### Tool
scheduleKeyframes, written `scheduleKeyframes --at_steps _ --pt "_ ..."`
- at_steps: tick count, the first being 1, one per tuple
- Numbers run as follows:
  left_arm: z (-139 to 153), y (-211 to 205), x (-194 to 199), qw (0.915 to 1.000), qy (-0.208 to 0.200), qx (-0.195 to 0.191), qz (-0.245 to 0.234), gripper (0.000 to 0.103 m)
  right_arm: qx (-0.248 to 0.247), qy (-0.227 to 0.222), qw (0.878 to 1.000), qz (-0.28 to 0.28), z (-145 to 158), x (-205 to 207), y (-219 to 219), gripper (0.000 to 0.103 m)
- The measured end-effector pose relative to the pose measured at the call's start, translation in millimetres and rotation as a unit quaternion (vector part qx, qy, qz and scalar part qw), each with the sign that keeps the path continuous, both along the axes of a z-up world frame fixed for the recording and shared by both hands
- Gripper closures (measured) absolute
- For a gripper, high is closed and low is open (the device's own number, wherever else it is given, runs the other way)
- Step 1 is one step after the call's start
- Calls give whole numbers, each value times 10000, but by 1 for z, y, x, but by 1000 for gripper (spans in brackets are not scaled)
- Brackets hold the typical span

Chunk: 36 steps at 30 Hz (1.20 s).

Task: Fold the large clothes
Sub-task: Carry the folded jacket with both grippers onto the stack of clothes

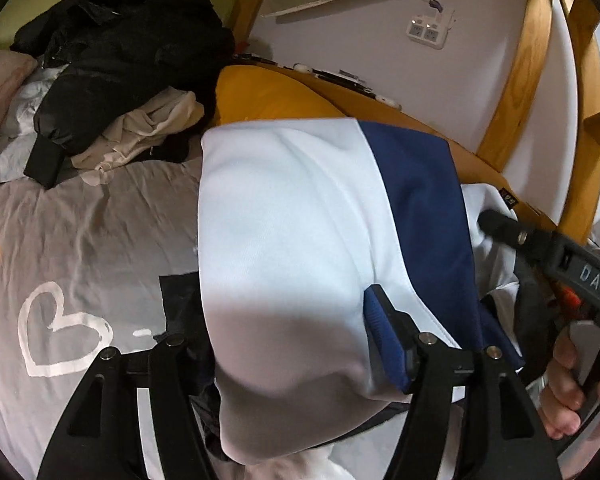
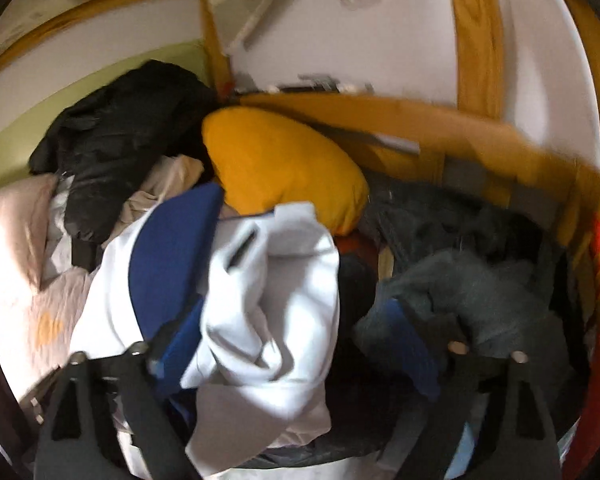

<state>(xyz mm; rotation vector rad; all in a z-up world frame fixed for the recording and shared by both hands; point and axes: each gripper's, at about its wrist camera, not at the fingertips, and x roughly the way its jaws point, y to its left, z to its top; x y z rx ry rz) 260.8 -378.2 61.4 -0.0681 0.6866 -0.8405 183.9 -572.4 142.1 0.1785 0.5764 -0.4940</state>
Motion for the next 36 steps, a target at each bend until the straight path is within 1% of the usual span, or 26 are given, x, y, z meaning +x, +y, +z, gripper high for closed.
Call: scheduleKeyframes --at_steps 1,2,3,4,5,6,7,8,9,10,12,13,15,17,19,21,22,23,25,26,27,28,29,32,34,36 --pt "0 -1 -2 10000 -15 68 -4 39 -52 -146 9999 46 3 2 4 12" --pt "-1 -2 -3 9999 -32 103 -20 39 21 -362 9992 191 7 0 7 12" --pt "-2 -4 -5 9999 -67 128 -42 39 228 -598 9969 463 12 -2 10 12" --pt "-2 -4 -7 9998 -106 148 -62 39 426 -719 9942 681 15 -1 12 12" --pt "-3 -5 -8 9998 -119 146 -70 39 627 -719 9916 870 16 2 14 12" --pt "-4 -6 -6 9998 -101 124 -71 39 750 -557 9910 960 14 8 17 12" --pt "-5 -6 -6 9999 -90 92 -76 39 803 -216 9926 887 8 17 18 13" --pt "-5 -7 -5 9999 -101 58 -75 39 774 24 9948 667 1 24 16 19" --pt "-5 -8 -4 9999 -102 36 -55 39 765 197 9961 390 -7 29 11 23" --pt "-5 -10 -2 10000 -70 18 -34 39 933 334 9949 169 -17 33 1 28" --pt "-6 -19 1 10000 -3 -28 -79 39 1439 274 9892 43 -29 32 -20 28" --pt "-6 -24 1 9999 14 -17 -137 39 1486 293 9884 -71 -32 31 -27 28" --pt "-6 -36 -1 9997 -13 64 -245 39 1403 377 9891 -222 -37 32 -35 28" --pt "-7 -43 -5 9995 -93 143 -257 39 1293 446 9899 -367 -42 33 -39 28" --pt "-6 -42 -6 9995 -106 137 -260 39 1291 420 9901 -361 -45 33 -39 27" --pt "-5 -33 -2 9995 -37 99 -282 27 1232 402 9912 -266 -44 31 -31 24" --pt "-3 -27 -2 9996 -91 127 -238 24 1177 400 9920 -202 -45 29 -32 21" --pt "-1 -21 -5 9994 -235 183 -174 20 1116 399 9928 -153 -45 28 -30 17" --pt "4 -9 -14 9972 -615 416 -69 16 1027 318 9942 -32 -45 26 -23 15" --pt "6 -4 -17 9952 -712 670 51 12 952 251 9951 37 -45 26 -19 14" --pt "8 3 -19 9947 -742 711 103 12 860 197 9960 113 -44 25 -17 11" --pt "11 14 -21 9949 -786 622 141 12 736 156 9969 217 -45 25 -12 8" --pt "15 24 -24 9942 -889 562 216 12 653 113 9973 302 -46 25 -9 8" --pt "24 44 -31 9903 -1241 521 348 12 499 -287 9978 328 -39 14 2 8" --pt "26 53 -34 9886 -1358 528 371 12 357 -462 9972 475 -32 10 9 7" --pt "27 61 -34 9892 -1346 386 444 12 233 -504 9965 619 -29 8 16 5"
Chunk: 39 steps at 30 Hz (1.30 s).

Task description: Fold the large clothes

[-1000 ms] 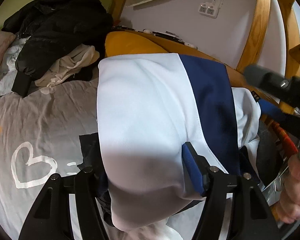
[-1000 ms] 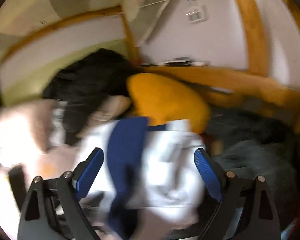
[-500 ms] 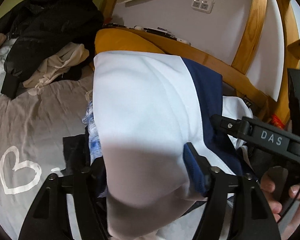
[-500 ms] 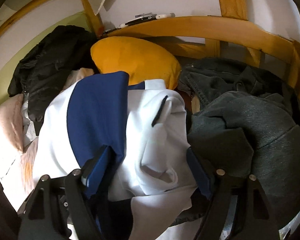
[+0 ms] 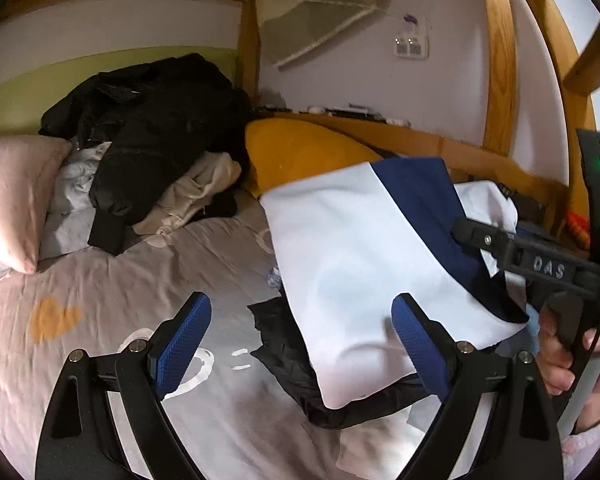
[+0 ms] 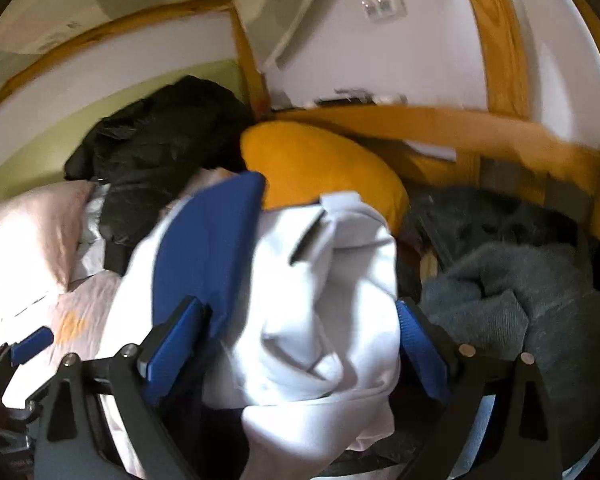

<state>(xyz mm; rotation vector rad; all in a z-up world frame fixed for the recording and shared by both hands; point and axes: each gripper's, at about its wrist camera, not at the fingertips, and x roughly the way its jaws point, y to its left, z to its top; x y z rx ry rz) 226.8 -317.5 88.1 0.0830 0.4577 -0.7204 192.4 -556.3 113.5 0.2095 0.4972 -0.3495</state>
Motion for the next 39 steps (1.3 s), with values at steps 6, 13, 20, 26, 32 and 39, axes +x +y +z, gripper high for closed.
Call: scheduleKeyframes --at_steps 6,13,20,26,32,39 --pt "-4 14 1 9995 93 -295 116 12 -173 -129 9997 -99 0 -7 13 4" --pt "-15 40 -33 9973 -628 -351 112 8 -653 -641 9957 130 -8 -42 39 0" --pt "-52 72 -55 9936 -996 -31 530 0 -1023 -838 9906 338 -41 -98 99 0" --pt "-76 100 -59 9913 -1084 -108 745 0 -1075 -194 9939 155 -70 -82 114 0" --pt "-101 105 -57 9876 -1248 35 951 0 -762 -377 9964 -15 -69 -82 110 0" --pt "-101 113 -54 9888 -1162 -138 931 0 -761 -384 9963 -80 -77 -77 115 0"
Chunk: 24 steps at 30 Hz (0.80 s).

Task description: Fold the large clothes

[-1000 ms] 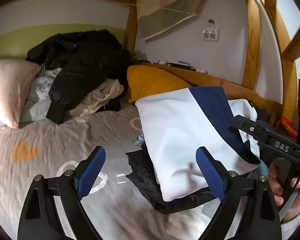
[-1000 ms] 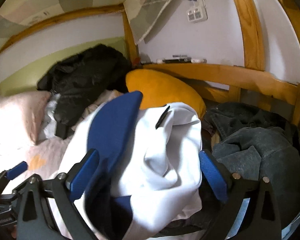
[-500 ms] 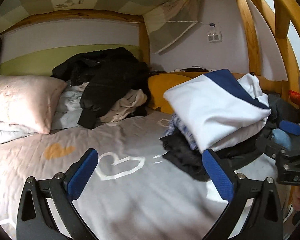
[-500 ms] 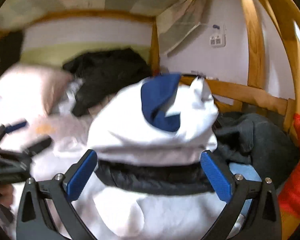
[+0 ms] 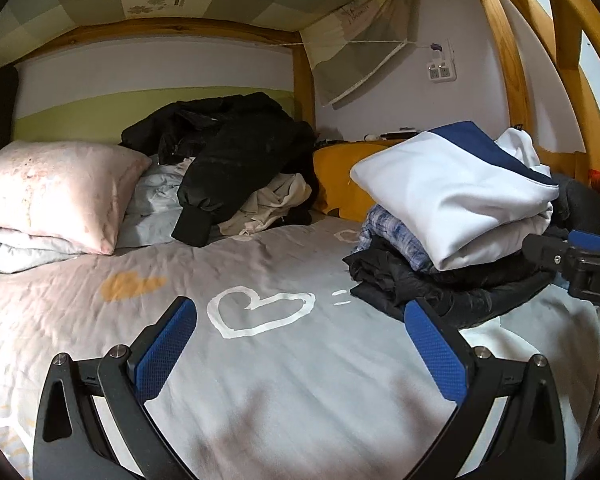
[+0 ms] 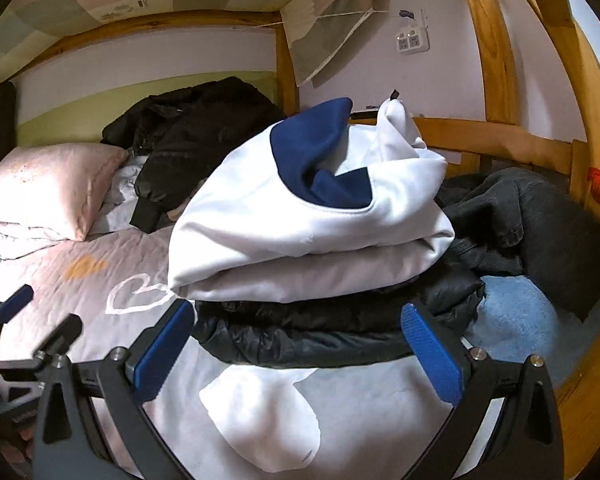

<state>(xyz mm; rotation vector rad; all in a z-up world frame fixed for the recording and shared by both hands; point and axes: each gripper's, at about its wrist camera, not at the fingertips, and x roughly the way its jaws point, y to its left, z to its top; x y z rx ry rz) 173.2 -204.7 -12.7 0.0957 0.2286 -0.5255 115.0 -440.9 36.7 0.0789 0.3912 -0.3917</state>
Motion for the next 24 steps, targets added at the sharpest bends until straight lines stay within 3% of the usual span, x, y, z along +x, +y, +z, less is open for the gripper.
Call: scheduleKeyframes --at_steps 6,12,24 --pt "-1 -3 -3 10000 -53 71 0 0 -147 -37 9999 33 -1 -1 7 0" --pt "0 2 -1 10000 -7 -24 61 0 -53 212 9997 -105 -4 2 5 0" --pt "-1 0 -2 9999 -20 56 123 0 93 172 9997 -147 -2 -1 1 0"
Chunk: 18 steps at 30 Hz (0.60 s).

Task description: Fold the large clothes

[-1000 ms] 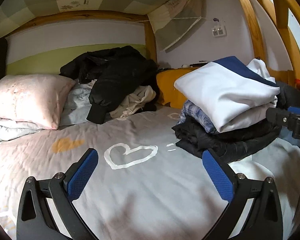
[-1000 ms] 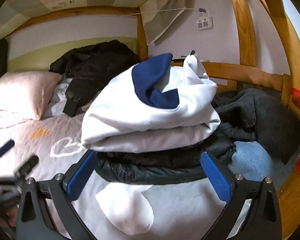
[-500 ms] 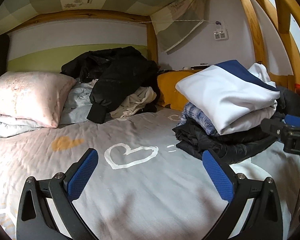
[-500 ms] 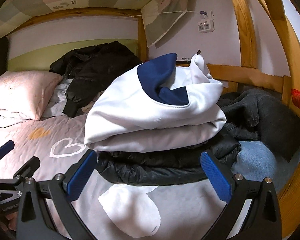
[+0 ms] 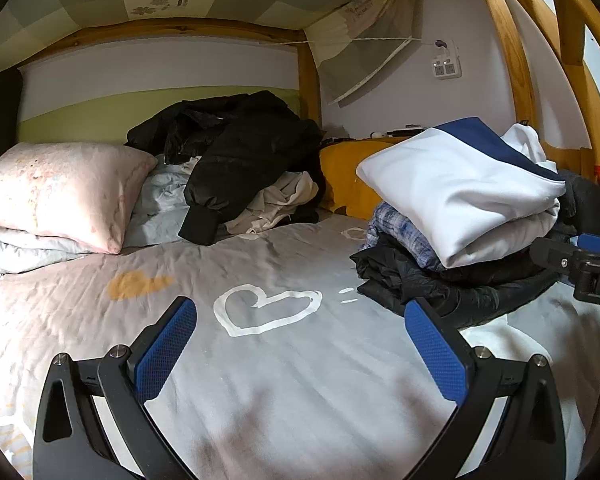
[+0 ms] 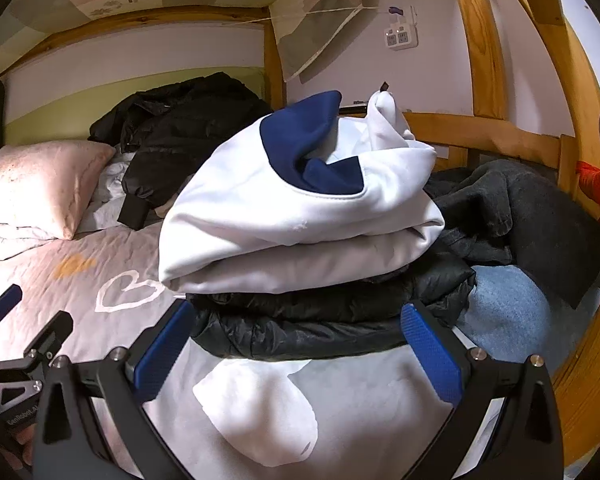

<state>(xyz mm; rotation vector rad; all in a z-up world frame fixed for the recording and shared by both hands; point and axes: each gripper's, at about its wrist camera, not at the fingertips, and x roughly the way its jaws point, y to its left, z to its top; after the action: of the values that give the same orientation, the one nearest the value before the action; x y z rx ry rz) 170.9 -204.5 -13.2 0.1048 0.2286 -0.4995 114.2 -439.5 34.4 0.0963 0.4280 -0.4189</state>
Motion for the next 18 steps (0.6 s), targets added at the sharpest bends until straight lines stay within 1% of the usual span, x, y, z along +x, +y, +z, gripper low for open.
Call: scheduleKeyframes --at_steps 18 --pt "0 4 0 10000 2 -38 39 0 111 61 9999 44 -2 3 -2 0"
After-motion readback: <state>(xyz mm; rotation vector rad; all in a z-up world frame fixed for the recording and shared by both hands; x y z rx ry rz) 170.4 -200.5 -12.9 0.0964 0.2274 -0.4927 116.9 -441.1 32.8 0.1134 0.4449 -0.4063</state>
